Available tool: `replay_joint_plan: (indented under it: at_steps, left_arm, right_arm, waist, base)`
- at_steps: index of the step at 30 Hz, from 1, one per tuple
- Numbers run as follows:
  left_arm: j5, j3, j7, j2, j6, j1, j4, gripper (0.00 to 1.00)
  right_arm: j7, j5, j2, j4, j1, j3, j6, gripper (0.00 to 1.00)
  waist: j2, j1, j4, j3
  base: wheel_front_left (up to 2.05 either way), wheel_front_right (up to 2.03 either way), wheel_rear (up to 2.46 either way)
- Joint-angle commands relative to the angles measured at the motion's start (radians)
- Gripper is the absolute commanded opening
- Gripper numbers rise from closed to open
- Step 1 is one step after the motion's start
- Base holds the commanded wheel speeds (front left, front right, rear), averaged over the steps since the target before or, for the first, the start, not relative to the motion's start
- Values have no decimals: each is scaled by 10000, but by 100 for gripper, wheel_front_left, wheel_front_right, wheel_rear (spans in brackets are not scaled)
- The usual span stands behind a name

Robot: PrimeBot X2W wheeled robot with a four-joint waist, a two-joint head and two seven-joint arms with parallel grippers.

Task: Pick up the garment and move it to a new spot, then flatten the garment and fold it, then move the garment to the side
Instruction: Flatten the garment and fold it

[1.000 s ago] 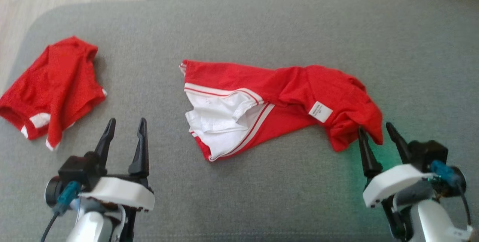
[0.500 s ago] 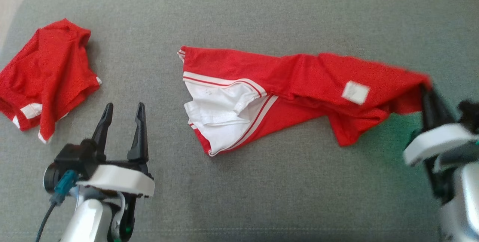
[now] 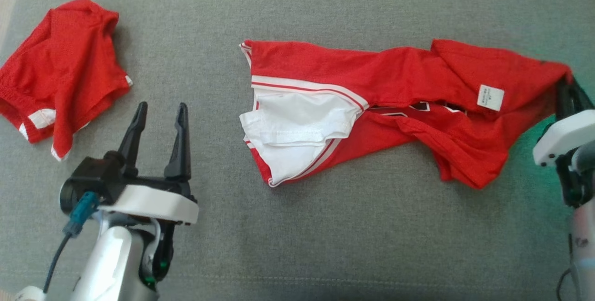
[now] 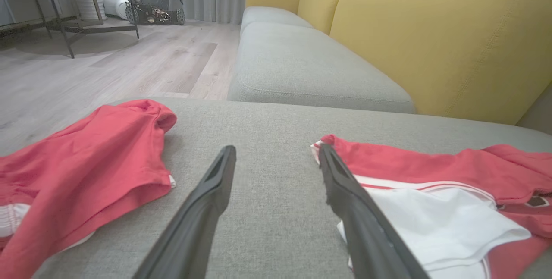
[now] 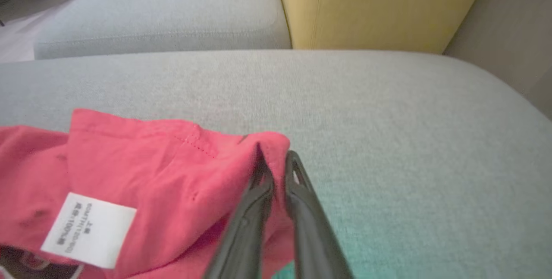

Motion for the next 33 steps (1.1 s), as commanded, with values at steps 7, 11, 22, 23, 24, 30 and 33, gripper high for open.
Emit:
replay_joint_plan:
  at_steps: [7,11,22,23,24,30,33]
  left_arm:
    - [307,708,-120,-60,-261,-357,-117,100]
    - [400,885,-120,-85,-328,-225,-67,100]
    - [616,1243,-120,-91,-328,426,-167,100]
    - [641,1269,-120,-77,-326,567,-175,100]
    - [653,1275,-120,-69,-327,635,-175,100]
    - [681,1251,-120,-13,-313,1004,-172,100]
    - [669,1245,-118,21,-285,1159,-164,100]
  right_arm:
    - [-873,298,-63,1077,-632,301,-7,100]
    - [-1468,424,116,793,-476,437,-7,100]
    - [-1514,-100,1006,-2949,1389,976,-7,100]
    - [-1325,-227,1174,-3639,1848,1194,-7,100]
    - [-1213,-289,1240,-3942,2077,1298,-7,100]
    - [-683,-432,1542,-5276,3259,1717,-7,100]
    - [-484,-437,1644,-5640,3690,1837,-7,100]
  waist:
    - [0,0,-53,-40]
    - [0,0,-226,-268]
    - [0,0,-658,-1029]
    - [0,0,-714,-1173]
    - [0,0,-740,-1241]
    - [0,0,-882,-1549]
    - [0,0,-943,-1658]
  base:
    - [0,0,0]
    - [0,0,0]
    - [0,0,0]
    - [0,0,0]
    - [0,0,0]
    - [0,0,0]
    - [0,0,0]
